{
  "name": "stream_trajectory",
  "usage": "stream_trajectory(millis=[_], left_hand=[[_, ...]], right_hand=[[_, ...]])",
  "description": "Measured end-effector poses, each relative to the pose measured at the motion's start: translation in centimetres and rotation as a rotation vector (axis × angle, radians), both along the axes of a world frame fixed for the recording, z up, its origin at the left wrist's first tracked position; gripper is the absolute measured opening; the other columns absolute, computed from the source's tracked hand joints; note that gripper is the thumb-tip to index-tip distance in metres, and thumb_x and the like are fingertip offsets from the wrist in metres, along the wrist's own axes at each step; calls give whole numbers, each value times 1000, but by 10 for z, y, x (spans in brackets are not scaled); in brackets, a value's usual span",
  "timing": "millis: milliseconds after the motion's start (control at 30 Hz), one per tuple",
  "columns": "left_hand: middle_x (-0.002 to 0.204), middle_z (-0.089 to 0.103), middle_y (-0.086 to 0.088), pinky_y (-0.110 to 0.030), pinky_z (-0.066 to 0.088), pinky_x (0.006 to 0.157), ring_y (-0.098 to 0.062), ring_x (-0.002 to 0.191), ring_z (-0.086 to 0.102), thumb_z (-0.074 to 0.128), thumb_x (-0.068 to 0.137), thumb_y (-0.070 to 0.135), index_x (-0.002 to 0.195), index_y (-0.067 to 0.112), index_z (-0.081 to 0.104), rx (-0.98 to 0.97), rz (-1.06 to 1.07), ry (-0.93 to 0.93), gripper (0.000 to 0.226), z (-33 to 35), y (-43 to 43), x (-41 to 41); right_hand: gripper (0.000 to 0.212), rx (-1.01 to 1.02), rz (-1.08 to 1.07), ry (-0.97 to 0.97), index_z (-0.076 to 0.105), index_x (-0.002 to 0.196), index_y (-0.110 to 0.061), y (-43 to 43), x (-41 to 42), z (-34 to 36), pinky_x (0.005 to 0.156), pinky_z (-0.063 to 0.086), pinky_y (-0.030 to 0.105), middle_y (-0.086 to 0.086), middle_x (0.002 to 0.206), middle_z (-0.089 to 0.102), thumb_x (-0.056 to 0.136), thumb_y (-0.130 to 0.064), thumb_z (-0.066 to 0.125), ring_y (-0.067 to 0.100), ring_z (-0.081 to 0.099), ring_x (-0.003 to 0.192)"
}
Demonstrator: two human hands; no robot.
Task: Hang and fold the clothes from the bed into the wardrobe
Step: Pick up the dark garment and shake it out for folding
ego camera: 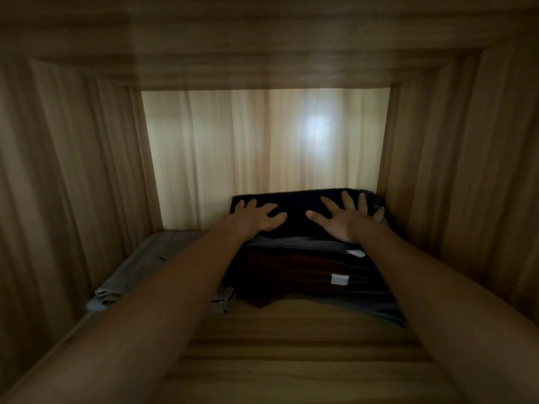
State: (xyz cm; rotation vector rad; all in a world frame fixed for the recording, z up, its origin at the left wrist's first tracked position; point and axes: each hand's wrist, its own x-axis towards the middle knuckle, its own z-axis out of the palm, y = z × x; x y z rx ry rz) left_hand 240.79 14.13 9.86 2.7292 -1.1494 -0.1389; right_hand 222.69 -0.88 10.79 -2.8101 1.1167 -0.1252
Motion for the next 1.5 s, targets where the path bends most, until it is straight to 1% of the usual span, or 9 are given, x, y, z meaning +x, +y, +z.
stream_trajectory(millis=[267, 433, 533, 700, 900, 1000, 1200, 1367, 1500], left_hand=[[167, -8, -7, -54, -1, 123, -33, 153, -5, 18, 84, 88, 158, 39, 1, 37, -15, -17, 91, 16, 36, -37], [168, 9, -4, -38, 15, 121, -25, 152, 17, 31, 95, 74, 160, 27, 12, 43, 22, 34, 82, 37, 97, -87], [162, 28, -4, -35, 30, 116, -24, 143, 35, 34, 98, 68, 158, 20, 26, 54, 50, 21, 76, 50, 140, -123], [138, 56, -8, -29, 45, 86, -22, 113, 55, 40, 102, 50, 137, 12, 54, 90, 163, 8, 54, 61, 204, -186], [122, 65, -6, -35, 52, 92, -24, 106, 63, 48, 99, 46, 123, 12, 63, 105, 358, -32, 45, 47, 294, -274], [112, 64, -4, -30, 48, 83, -21, 100, 61, 50, 99, 42, 107, 12, 64, 117, 414, -38, 35, 26, 332, -307], [88, 52, 14, -19, 39, 64, -10, 82, 56, 54, 98, 38, 109, 31, 54, 106, 406, -23, 12, -15, 384, -349], [119, 63, -1, -34, 50, 90, -20, 105, 60, 54, 96, 42, 124, 20, 61, 99, 507, 51, 36, -44, 414, -368], [129, 62, -3, -31, 46, 89, -20, 111, 59, 53, 97, 46, 131, 19, 60, 127, 532, 89, 45, -67, 436, -381]], right_hand=[[84, 71, 26, 44, 0, 159, -44, 22, -26, 12, 118, -6, 67, 1, 167, -21, 89, -85, 21, 38, -19, 152], [77, 140, 215, 60, 32, 157, -18, 60, -68, 40, 114, 35, 36, 6, 161, 32, 97, -65, 45, 26, 37, 141], [38, 95, 335, 36, 61, 116, -19, 90, -90, 55, 87, 47, 29, 5, 129, 58, 98, -51, 51, 22, 56, 111], [35, 126, 482, 52, 58, 117, -18, 146, -115, 65, 77, 49, 29, 2, 118, 57, 93, -43, 61, 20, 57, 102], [49, 139, 694, 62, 60, 129, -16, 220, -151, 49, 59, 47, 25, 2, 126, 57, 93, -49, 61, 17, 56, 96], [39, 206, 762, 46, 67, 109, -24, 247, -168, 30, 69, 61, 35, 2, 110, 62, 86, -54, 63, 21, 63, 92], [29, 246, 861, 123, 67, 89, -27, 292, -202, -7, 50, 56, 28, 5, 90, 69, 82, -56, 65, 22, 71, 75], [34, 245, 921, 176, 67, 89, -22, 319, -226, -36, 55, 59, 33, 12, 85, 71, 83, -55, 65, 26, 71, 69], [36, 208, 916, 300, 64, 107, -19, 332, -239, -54, 65, 63, 37, 13, 99, 70, 89, -50, 62, 29, 73, 83]])
